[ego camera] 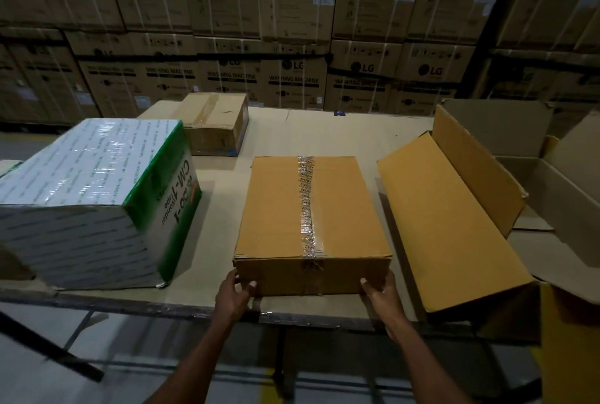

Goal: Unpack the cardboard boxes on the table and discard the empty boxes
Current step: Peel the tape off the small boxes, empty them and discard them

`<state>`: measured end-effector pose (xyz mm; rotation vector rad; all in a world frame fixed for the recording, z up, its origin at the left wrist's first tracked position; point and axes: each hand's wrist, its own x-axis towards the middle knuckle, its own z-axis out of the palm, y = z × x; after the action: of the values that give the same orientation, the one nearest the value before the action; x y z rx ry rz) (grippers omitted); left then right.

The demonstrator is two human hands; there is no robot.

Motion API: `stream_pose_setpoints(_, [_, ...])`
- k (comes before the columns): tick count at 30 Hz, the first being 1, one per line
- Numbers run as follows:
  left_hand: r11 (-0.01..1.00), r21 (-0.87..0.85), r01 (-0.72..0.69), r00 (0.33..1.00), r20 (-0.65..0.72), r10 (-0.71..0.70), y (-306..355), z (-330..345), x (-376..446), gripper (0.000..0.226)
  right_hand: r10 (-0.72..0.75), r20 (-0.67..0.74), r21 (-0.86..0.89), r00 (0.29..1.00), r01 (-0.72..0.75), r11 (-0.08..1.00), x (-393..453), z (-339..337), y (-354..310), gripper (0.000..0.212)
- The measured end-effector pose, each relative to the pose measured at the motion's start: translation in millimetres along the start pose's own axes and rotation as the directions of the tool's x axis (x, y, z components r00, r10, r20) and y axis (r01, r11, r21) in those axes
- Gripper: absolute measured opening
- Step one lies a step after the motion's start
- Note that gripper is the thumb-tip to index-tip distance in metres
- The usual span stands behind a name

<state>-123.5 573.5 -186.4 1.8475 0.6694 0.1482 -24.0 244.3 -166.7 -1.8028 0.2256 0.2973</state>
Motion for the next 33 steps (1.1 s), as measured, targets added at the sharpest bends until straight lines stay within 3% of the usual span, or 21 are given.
stream_pose_setpoints(3, [0.994,-0.085,-0.063,0.998,-0.033,0.061,-2.4,0.7,-7.3,0.076,-0.044,-0.012,0.101,0.999,0.045,0.994,-3.7,-0.9,-5.4,0.083])
stream_pose_setpoints(6, [0.955,-0.287,-0.075,0.997,0.002,0.079,17.2,-2.3,-15.8,0.067,-0.113,-0.043,0.219,0.993,0.12,0.968,-4.5,-2.0,-21.6,0.086])
stream_pose_setpoints(9, [0.88,-0.468,-0.08,0.996,0.004,0.093,46.6,-9.4,-13.5,0.069,-0.179,-0.095,0.324,0.979,0.2,0.925,-1.4,-0.7,-48.2,0.07])
stream_pose_setpoints(14, [0.808,-0.543,-0.229,0.973,-0.104,0.206,105.6,-26.8,-2.6,0.069,-0.31,-0.155,0.316,0.938,0.344,0.884,6.6,-4.4,-104.6,0.075])
stream_pose_setpoints(18, [0.805,-0.48,-0.349,0.937,-0.156,0.313,146.2,-48.9,16.7,0.072,-0.397,-0.215,0.277,0.892,0.446,0.851,13.3,-10.1,-153.2,0.088])
stream_pose_setpoints(25, [0.809,-0.266,-0.525,0.849,-0.24,0.472,202.6,-74.1,40.2,0.076,-0.57,-0.249,0.157,0.783,0.614,0.774,25.9,-20.9,-212.3,0.089])
stream_pose_setpoints(29, [0.827,-0.075,-0.558,0.811,-0.261,0.524,220.7,-79.2,50.6,0.094,-0.588,-0.286,0.034,0.756,0.622,0.782,32.6,-21.5,-224.8,0.091])
stream_pose_setpoints(33, [0.838,0.056,-0.543,0.779,-0.339,0.528,229.3,-73.8,59.5,0.096,-0.619,-0.34,-0.066,0.708,0.638,0.767,34.2,-24.9,-228.3,0.086])
